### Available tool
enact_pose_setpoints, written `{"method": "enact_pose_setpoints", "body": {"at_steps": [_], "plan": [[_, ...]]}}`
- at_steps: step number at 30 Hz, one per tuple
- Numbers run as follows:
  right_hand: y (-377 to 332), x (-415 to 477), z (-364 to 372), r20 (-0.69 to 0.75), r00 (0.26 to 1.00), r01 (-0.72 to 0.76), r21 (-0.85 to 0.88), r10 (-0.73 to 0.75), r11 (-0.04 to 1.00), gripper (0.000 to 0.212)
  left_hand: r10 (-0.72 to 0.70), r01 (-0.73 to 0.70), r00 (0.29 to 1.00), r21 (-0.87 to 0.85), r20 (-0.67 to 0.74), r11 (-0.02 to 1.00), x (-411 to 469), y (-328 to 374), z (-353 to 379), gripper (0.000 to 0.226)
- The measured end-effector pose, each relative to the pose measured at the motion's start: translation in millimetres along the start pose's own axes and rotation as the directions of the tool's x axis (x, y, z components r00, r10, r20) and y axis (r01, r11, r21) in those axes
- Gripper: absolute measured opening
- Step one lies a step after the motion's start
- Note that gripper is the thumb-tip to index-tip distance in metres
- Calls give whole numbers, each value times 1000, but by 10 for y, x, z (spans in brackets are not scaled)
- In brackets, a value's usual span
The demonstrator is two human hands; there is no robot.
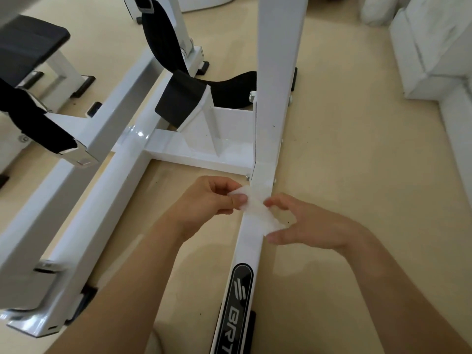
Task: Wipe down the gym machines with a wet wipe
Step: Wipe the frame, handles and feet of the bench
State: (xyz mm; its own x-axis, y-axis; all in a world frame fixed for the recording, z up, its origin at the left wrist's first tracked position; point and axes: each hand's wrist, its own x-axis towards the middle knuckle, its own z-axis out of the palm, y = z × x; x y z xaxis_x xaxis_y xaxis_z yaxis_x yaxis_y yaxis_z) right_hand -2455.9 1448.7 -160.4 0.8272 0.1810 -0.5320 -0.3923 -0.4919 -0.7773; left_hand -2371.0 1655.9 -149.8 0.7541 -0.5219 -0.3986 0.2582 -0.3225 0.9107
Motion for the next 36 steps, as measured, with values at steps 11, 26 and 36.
{"method": "enact_pose_setpoints", "body": {"at_steps": [11,26,36], "plan": [[-226,79,-72,-84,980,197,489,-178,850,28,52,-14,982,-201,182,979,-14,137,57,15],[160,189,338,-715,662,227,477,224,849,12,-214,263,940,-162,267,951,-8,-451,-67,34],[532,270,706,-709,564,-41,489,424,871,45,-293,321,884,17,-364,947,90,-824,111,57]]}}
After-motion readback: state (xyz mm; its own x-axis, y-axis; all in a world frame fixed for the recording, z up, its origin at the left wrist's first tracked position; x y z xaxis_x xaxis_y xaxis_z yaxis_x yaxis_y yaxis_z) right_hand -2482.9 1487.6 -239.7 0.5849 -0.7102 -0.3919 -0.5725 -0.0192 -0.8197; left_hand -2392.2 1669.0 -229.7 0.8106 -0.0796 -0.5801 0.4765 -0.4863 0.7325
